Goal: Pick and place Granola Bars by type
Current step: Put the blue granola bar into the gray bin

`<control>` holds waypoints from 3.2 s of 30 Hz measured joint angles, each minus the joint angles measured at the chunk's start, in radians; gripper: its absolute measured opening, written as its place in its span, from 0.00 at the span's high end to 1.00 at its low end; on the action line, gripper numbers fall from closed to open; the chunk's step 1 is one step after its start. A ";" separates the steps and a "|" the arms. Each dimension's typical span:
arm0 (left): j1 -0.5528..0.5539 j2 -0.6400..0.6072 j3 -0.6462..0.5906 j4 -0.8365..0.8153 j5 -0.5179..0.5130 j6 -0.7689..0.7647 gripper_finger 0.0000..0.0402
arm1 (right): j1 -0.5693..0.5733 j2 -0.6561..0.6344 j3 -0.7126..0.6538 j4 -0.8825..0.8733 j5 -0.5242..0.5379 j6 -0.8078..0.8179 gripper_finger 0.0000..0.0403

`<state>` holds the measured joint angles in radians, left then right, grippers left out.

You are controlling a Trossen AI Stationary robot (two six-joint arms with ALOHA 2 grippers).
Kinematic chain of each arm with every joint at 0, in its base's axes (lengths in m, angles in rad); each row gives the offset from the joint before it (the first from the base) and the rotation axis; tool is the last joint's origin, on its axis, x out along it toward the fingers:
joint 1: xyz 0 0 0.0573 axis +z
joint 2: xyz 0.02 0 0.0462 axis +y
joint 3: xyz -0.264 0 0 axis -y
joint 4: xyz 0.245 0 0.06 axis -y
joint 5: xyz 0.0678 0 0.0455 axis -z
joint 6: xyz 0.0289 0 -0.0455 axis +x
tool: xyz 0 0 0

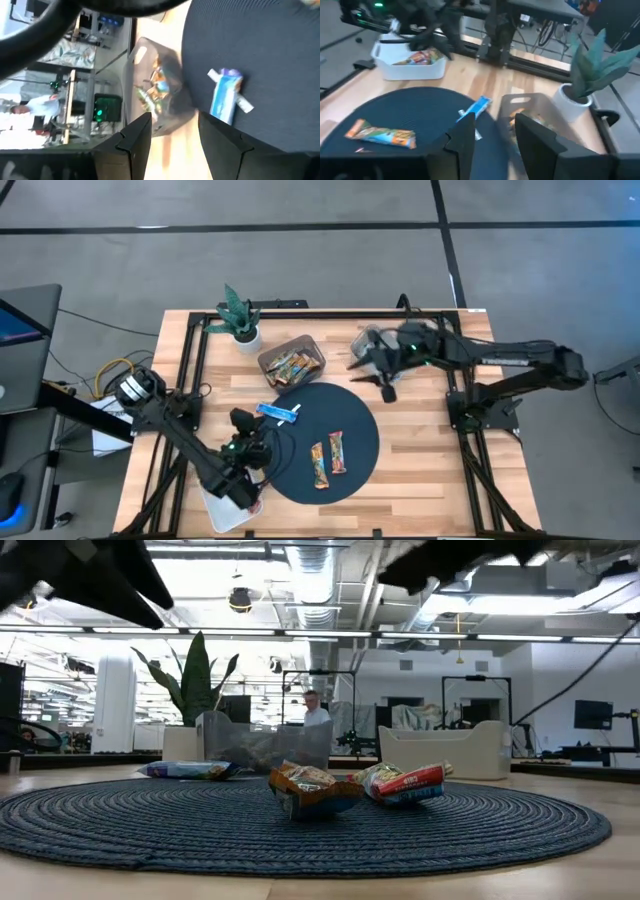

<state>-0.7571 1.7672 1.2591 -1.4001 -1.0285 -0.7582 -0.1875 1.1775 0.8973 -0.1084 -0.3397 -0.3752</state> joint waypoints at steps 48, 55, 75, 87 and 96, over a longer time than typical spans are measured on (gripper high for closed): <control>0.615 0.001 -0.203 0.654 0.817 0.827 0.61 | 0.298 -0.294 -0.446 0.320 0.241 0.002 0.67; 0.617 0.001 -0.235 0.682 0.800 0.827 0.61 | 0.298 -0.294 -0.446 0.323 0.241 0.008 0.67; 0.617 0.001 -0.211 0.703 0.743 0.845 0.96 | 0.298 -0.294 -0.446 0.319 0.240 0.010 0.67; 0.636 0.001 -0.100 1.133 0.730 0.980 0.92 | 0.298 -0.293 -0.446 0.317 0.240 0.010 0.67; 0.731 0.001 -0.100 1.316 0.888 1.046 0.79 | 0.298 -0.293 -0.446 0.274 0.239 0.010 0.67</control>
<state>-0.0259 1.7679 1.1595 -0.0839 -0.1402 0.2880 0.1101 0.8841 0.4511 0.1655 -0.1005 -0.3653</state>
